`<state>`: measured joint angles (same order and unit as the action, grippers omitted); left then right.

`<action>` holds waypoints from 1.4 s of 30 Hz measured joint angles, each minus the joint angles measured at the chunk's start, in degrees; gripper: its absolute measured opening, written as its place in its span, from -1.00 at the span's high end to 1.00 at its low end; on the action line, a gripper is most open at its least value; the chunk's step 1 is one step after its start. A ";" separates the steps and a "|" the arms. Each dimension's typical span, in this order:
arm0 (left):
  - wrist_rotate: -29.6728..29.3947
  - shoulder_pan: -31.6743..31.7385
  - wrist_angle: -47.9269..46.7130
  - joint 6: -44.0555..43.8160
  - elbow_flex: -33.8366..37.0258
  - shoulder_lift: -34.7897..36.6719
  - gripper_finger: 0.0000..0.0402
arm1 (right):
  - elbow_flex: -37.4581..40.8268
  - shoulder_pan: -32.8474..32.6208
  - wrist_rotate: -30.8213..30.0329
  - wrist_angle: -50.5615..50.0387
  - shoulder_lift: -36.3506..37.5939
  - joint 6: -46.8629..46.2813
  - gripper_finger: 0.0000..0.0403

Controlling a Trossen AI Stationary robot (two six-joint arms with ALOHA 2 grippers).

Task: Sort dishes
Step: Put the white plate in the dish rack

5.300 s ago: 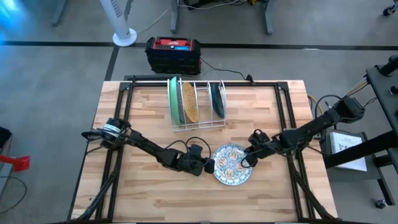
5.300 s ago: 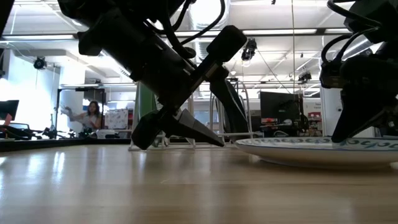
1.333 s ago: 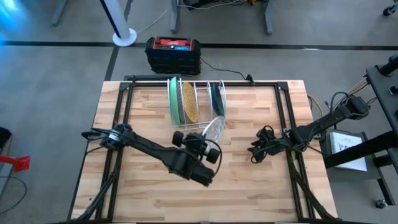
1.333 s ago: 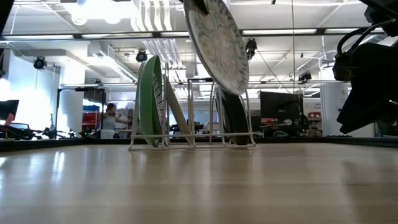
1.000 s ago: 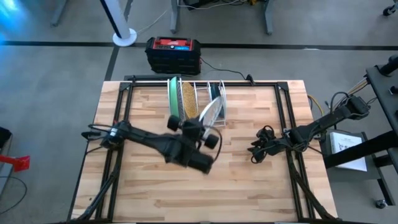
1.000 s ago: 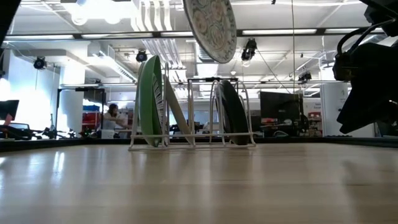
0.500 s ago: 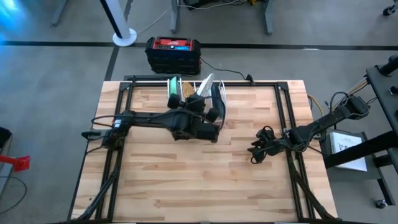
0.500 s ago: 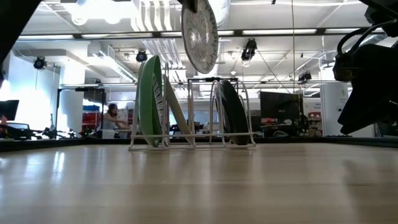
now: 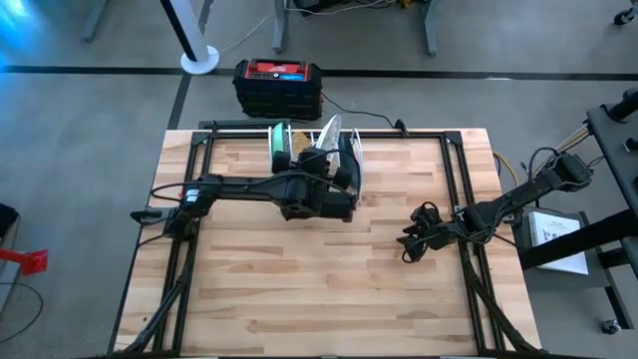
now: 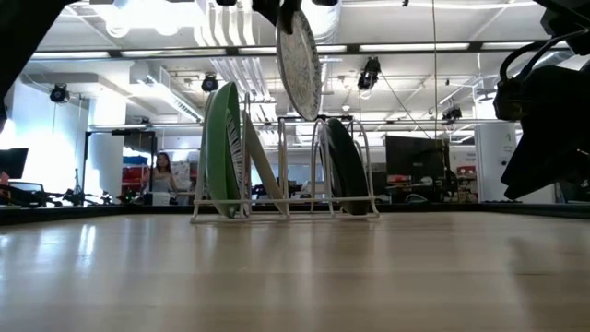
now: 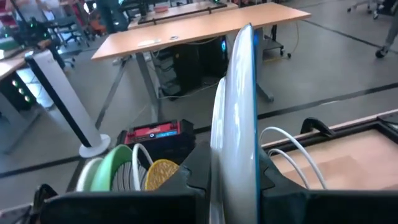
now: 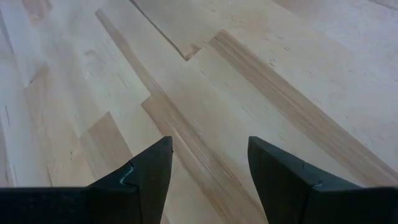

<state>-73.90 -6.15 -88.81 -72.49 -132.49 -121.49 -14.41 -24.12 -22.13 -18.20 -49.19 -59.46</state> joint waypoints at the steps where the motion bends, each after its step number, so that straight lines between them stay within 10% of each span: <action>1: -0.01 0.00 0.19 -0.89 0.52 0.00 0.89 | 0.00 0.00 0.00 0.00 0.00 0.02 0.01; 26: 4.45 1.11 9.27 -15.15 15.91 -0.36 0.89 | 0.01 -0.03 0.07 0.00 -0.32 0.12 0.01; 42: 6.02 2.06 11.89 -12.56 12.33 -6.78 0.86 | 0.11 -0.02 0.04 0.04 -0.63 0.09 0.01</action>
<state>-67.89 -4.09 -76.93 -85.04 -120.16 -128.27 -14.31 -24.14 -22.09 -18.15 -49.82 -59.37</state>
